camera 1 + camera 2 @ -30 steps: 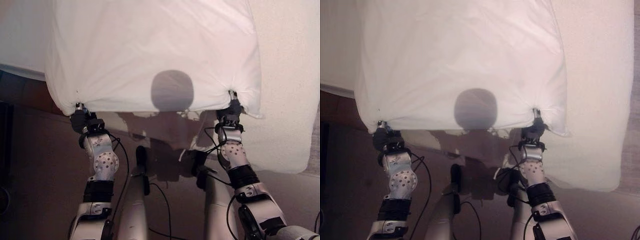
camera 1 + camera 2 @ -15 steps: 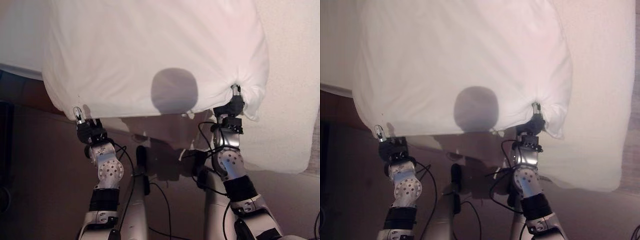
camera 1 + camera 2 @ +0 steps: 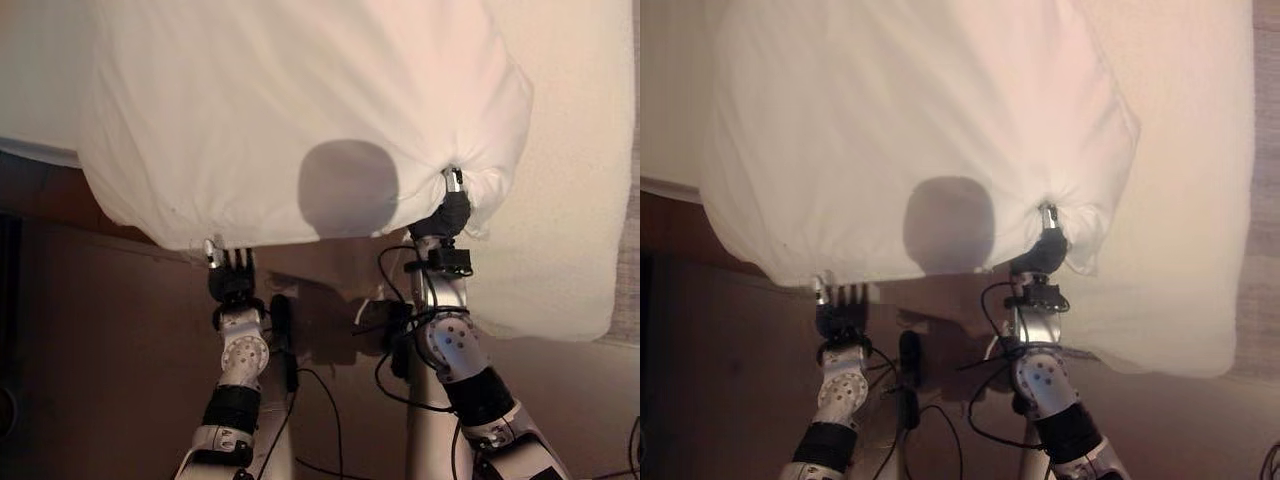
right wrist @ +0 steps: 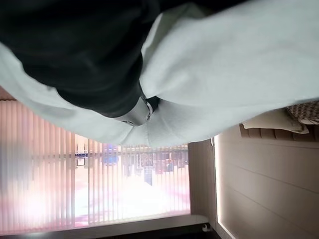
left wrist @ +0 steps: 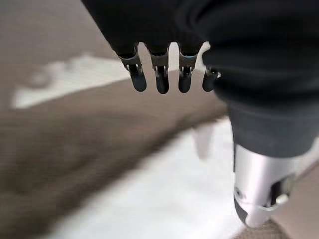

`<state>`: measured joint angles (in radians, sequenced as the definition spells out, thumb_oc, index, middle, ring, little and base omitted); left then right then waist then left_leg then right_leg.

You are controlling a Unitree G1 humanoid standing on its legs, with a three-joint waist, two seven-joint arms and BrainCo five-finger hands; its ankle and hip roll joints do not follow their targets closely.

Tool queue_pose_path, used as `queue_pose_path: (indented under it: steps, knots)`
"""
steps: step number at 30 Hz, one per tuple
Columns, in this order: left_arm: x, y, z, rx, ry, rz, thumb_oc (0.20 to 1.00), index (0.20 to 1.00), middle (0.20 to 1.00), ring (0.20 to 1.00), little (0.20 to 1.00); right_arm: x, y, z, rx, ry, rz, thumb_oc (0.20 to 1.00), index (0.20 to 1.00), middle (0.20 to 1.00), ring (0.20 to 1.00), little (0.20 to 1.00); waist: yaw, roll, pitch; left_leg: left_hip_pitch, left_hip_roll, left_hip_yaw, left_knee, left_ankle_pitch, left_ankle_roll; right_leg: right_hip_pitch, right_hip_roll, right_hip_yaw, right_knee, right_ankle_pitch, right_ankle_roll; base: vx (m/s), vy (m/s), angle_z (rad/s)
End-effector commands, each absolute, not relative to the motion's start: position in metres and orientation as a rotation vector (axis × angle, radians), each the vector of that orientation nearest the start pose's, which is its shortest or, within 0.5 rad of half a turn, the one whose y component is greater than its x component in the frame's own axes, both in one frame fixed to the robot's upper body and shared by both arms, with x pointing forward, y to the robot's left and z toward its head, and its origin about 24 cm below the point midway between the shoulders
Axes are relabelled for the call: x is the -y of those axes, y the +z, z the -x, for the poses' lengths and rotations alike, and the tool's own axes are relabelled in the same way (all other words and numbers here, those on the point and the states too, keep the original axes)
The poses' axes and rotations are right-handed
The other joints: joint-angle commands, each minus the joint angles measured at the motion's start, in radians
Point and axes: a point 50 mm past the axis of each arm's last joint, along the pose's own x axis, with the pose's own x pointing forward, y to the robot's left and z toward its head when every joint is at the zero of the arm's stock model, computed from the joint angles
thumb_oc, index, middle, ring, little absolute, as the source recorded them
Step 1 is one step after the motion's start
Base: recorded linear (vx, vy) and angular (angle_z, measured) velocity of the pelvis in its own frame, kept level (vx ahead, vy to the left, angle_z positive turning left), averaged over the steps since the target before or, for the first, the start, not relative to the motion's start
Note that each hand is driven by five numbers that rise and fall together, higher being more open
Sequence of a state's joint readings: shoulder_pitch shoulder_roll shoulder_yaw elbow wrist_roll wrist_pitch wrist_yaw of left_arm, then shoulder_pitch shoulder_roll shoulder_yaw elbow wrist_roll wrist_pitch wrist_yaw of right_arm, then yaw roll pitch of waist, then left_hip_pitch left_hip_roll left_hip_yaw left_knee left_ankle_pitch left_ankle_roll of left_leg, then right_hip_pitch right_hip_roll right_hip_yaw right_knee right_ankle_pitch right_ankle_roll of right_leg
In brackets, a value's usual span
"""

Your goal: Make the bed

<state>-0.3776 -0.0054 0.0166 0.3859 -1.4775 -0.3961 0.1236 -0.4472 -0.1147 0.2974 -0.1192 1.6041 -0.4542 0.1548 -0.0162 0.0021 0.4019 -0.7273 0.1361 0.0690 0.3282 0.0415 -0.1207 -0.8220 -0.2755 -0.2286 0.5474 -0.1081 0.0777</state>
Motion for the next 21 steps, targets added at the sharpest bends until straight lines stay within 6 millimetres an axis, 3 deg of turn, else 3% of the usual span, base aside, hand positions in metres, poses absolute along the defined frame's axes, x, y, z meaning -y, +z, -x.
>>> queue_pose_path:
  steps: [1,10,14,21]
  knots:
    - [-0.160,0.058,-0.323,0.182,0.252,1.433,1.000,1.000,1.000,1.000,1.000,0.101,0.227,-0.262,0.807,0.778,-1.475,0.200,0.200,0.200,0.200,0.200,-0.041,-0.024,-0.056,-0.023,-0.025,0.040,0.015,-0.042,0.062,0.035,0.048,0.061,-0.111,0.115,0.056,0.00,-0.006,-0.04]
    - [-0.161,0.064,-0.340,0.163,0.315,1.436,1.000,1.000,1.000,1.000,1.000,0.094,0.222,-0.264,0.759,0.795,-1.511,0.200,0.200,0.200,0.200,0.200,-0.061,-0.034,-0.065,-0.016,-0.017,0.047,0.024,-0.049,0.059,0.039,0.055,0.071,-0.111,0.116,0.057,0.00,0.003,-0.03]
    - [-0.164,0.082,-0.348,0.232,0.290,1.443,1.000,1.000,1.000,1.000,1.000,0.093,0.217,-0.267,0.730,0.771,-1.522,0.200,0.200,0.200,0.200,0.200,-0.070,-0.036,-0.069,-0.019,-0.016,0.048,0.028,-0.049,0.057,0.037,0.058,0.073,-0.110,0.114,0.055,0.00,-0.001,-0.01]
    - [-0.167,0.096,-0.349,0.330,0.205,1.456,1.000,1.000,1.000,1.000,1.000,0.095,0.215,-0.267,0.747,0.761,-1.528,0.200,0.200,0.200,0.200,0.200,-0.072,-0.039,-0.080,-0.025,-0.015,0.047,0.031,-0.051,0.055,0.030,0.061,0.076,-0.111,0.115,0.055,0.00,0.000,0.00]
